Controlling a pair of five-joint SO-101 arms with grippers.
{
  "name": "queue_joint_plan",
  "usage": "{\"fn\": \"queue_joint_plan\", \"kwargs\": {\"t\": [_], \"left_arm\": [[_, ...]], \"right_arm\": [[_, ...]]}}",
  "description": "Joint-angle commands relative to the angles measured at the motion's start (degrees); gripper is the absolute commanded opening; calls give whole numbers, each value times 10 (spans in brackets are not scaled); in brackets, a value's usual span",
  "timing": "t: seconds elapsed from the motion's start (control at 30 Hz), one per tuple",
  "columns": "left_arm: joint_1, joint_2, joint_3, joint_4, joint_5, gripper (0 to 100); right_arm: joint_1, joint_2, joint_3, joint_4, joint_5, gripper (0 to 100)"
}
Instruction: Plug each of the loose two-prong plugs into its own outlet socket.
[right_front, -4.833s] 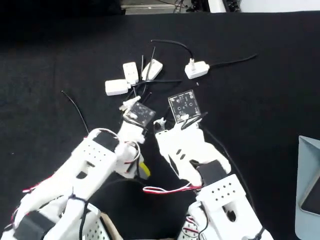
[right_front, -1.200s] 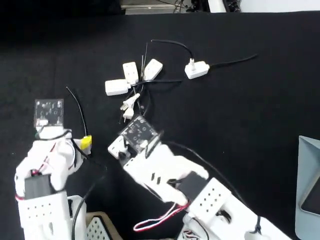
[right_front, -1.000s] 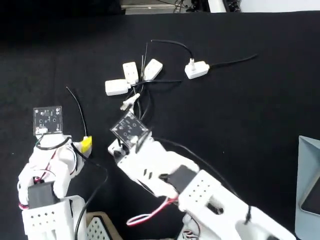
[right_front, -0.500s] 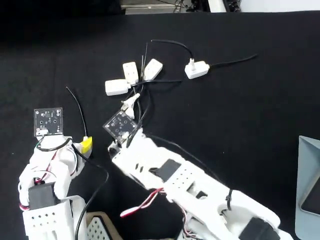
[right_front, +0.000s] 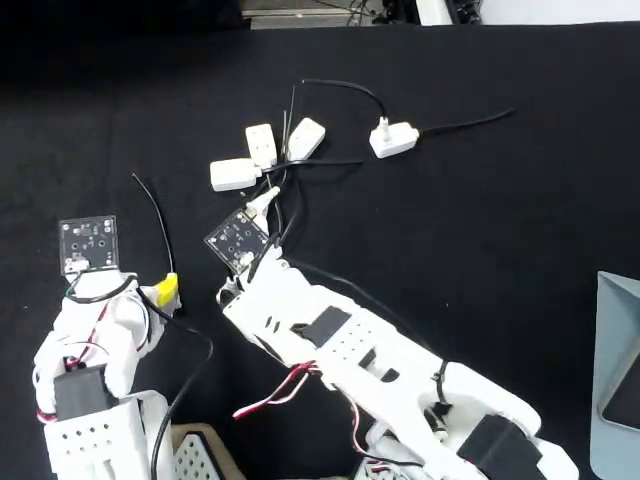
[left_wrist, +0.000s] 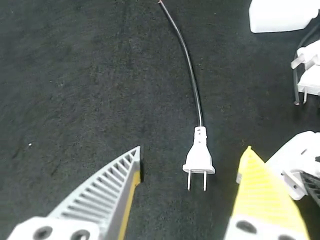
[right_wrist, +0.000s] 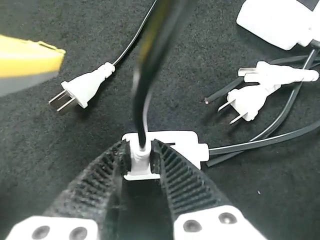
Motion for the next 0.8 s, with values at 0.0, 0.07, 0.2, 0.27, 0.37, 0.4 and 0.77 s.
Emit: {"fn": "queue_joint_plan", "kwargs": {"t": [0.0,0.07,0.2,0.27,0.37,0.4,0.77], "left_arm": [[-7,-4,-4,-4,5,306],[-7,-4,-4,-4,5,306],[-7,-4,-4,-4,5,306],[-7,-4,-4,-4,5,306],[-7,-4,-4,-4,5,306],[-7,-4,-2,-4,5,306],[-7,-7,15,-8,4,306]], "right_arm": [[10,4,-15,-4,11,11],[10,8,-7,-7,36,11],[10,9,4,-8,70,11],[10,20,3,-7,81,11],[0,60,-2,-9,99,11],[-3,77,-8,-7,101,11],[-3,36,-34,55,100,11]]}}
